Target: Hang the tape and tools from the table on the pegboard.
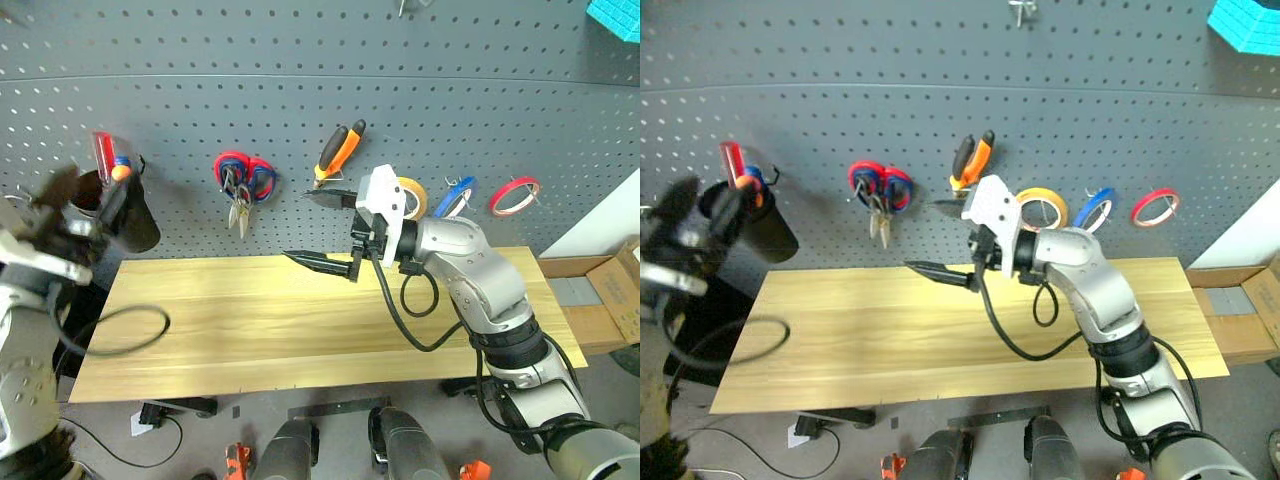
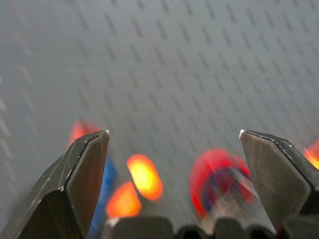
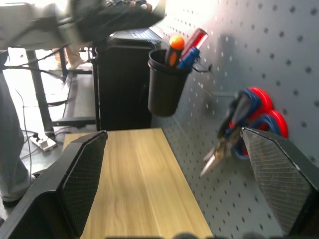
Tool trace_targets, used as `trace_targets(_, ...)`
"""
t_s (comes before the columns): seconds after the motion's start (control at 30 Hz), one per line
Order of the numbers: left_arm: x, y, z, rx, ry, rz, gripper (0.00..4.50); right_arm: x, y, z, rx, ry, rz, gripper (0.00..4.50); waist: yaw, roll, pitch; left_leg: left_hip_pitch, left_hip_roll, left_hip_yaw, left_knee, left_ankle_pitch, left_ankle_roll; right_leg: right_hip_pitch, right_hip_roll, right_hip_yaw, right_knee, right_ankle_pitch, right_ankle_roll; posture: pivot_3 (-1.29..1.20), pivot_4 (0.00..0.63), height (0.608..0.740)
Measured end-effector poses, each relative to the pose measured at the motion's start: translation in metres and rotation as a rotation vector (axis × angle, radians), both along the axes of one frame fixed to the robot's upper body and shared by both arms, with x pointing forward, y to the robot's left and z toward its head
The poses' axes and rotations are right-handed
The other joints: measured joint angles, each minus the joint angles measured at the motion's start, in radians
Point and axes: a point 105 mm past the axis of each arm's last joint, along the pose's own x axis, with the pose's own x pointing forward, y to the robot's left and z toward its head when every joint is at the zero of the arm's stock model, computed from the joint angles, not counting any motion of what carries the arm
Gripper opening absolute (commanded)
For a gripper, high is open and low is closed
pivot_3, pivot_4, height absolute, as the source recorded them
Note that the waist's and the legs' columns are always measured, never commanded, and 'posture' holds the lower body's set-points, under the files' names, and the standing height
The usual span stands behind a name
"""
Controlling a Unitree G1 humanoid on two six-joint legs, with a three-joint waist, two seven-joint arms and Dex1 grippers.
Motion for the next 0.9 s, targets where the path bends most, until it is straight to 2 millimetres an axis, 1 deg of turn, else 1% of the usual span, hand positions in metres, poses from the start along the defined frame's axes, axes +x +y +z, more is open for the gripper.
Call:
trace_targets(0.07, -0.007, -0.008, -0.023, 0.027, 0.091, -0.045, 4.47, 0.001, -0.004, -0.008, -0.008, 0.023, -0.015, 4.5, 0.004, 0.0, 0.0, 0.002, 0.0, 0.0, 0.0, 0.0, 0.0, 0.003, 0.0, 0.0, -0.001, 0.0, 0.0, 0.05, 0.177, 0.74)
trace_targets(0.13, -0.007, -0.014, -0.045, 0.04, 0.152, -0.045, 4.47, 0.002, -0.007, -0.015, -0.002, 0.049, -0.03, 4.5, 0.011, 0.002, -0.001, 0.004, 0.0, -0.001, 0.0, 0.0, 0.001, 0.006, 0.0, 0.0, -0.002, 0.0, -0.001, 0.04, 0.174, 0.74)
trace_targets(0.2, 0.0, -0.015, -0.063, 0.026, 0.187, 0.014, 4.47, 0.006, -0.012, -0.02, 0.042, 0.083, -0.085, 4.5, 0.023, 0.003, -0.002, 0.01, 0.0, -0.001, 0.0, -0.001, 0.001, 0.012, 0.0, 0.0, -0.003, 0.0, -0.001, 0.04, 0.168, 0.74)
trace_targets(0.27, 0.011, -0.014, -0.076, -0.013, 0.207, 0.098, 4.47, 0.017, -0.027, -0.029, 0.114, 0.144, -0.199, 4.5, 0.033, 0.003, -0.008, 0.012, 0.0, -0.002, 0.0, -0.001, 0.002, 0.014, 0.0, -0.001, -0.003, 0.001, -0.001, 0.03, 0.168, 0.74)
trace_targets(0.33, 0.016, -0.014, -0.089, -0.017, 0.242, 0.146, 4.47, 0.027, -0.046, -0.054, 0.135, 0.229, -0.33, 4.5, 0.034, 0.001, -0.013, 0.013, 0.0, -0.001, 0.0, -0.001, 0.001, 0.014, 0.0, 0.0, -0.003, 0.001, -0.001, 0.02, 0.168, 0.74)
trace_targets(0.37, 0.018, -0.014, -0.096, 0.0, 0.259, 0.165, 4.47, 0.031, -0.059, -0.072, 0.129, 0.272, -0.41, 4.5, 0.033, 0.002, -0.014, 0.013, 0.0, 0.0, -0.001, -0.001, 0.001, 0.014, 0.0, 0.0, -0.002, 0.001, -0.001, 0.02, 0.167, 0.74)
trace_targets(0.4, 0.018, -0.014, -0.1, 0.009, 0.268, 0.176, 4.47, 0.031, -0.067, -0.086, 0.118, 0.304, -0.457, 4.5, 0.031, 0.002, -0.015, 0.013, 0.0, 0.001, -0.001, -0.002, 0.001, 0.013, 0.0, 0.0, -0.002, 0.001, -0.001, 0.02, 0.167, 0.74)
trace_targets(0.47, 0.017, -0.013, -0.112, 0.05, 0.291, 0.204, 4.47, 0.028, -0.086, -0.116, 0.113, 0.38, -0.558, 4.5, 0.029, 0.006, -0.016, 0.013, 0.0, 0.002, -0.002, -0.002, 0.001, 0.012, 0.0, 0.0, -0.002, 0.0, -0.001, 0.01, 0.171, 0.74)
trace_targets(0.6, 0.011, -0.007, -0.14, 0.087, 0.364, 0.258, 4.47, 0.02, -0.121, -0.16, 0.098, 0.48, -0.725, 4.5, 0.018, 0.01, -0.019, 0.013, 0.002, 0.005, -0.002, -0.002, 0.001, 0.011, 0.001, 0.001, -0.002, 0.0, -0.001, 0.0, 0.172, 0.74)
trace_targets(0.63, 0.008, -0.005, -0.151, 0.098, 0.39, 0.268, 4.47, 0.018, -0.135, -0.173, 0.089, 0.495, -0.788, 4.5, 0.016, 0.011, -0.02, 0.014, 0.002, 0.005, -0.002, -0.003, 0.003, 0.012, 0.001, 0.001, -0.002, 0.0, -0.001, 0.0, 0.173, 0.74)
trace_targets(0.67, 0.005, -0.003, -0.156, 0.107, 0.404, 0.276, 4.47, 0.016, -0.145, -0.182, 0.077, 0.505, -0.833, 4.5, 0.014, 0.011, -0.019, 0.014, 0.002, 0.005, -0.002, -0.004, 0.005, 0.012, 0.001, 0.0, -0.002, 0.0, -0.001, 0.0, 0.171, 0.74)
trace_targets(0.73, 0.002, 0.002, -0.163, 0.123, 0.414, 0.287, 4.47, 0.013, -0.161, -0.195, 0.053, 0.507, -0.907, 4.5, 0.012, 0.011, -0.02, 0.015, 0.002, 0.005, -0.002, -0.004, 0.005, 0.013, 0.001, 0.0, -0.002, 0.0, -0.001, 0.0, 0.17, 0.74)
trace_targets(0.77, 0.002, 0.003, -0.165, 0.126, 0.418, 0.287, 4.47, 0.013, -0.168, -0.198, 0.05, 0.504, -0.932, 4.5, 0.01, 0.011, -0.02, 0.015, 0.002, 0.005, -0.002, -0.004, 0.005, 0.014, 0.001, 0.0, -0.002, 0.0, -0.001, -0.01, 0.169, 0.74)
trace_targets(0.9, -0.001, 0.006, -0.168, 0.143, 0.416, 0.283, 4.47, 0.016, -0.192, -0.198, 0.028, 0.454, -1.009, 4.5, 0.007, 0.011, -0.02, 0.019, 0.002, 0.005, -0.002, -0.005, 0.006, 0.018, 0.001, 0.0, -0.003, 0.0, -0.001, -0.01, 0.162, 0.74)
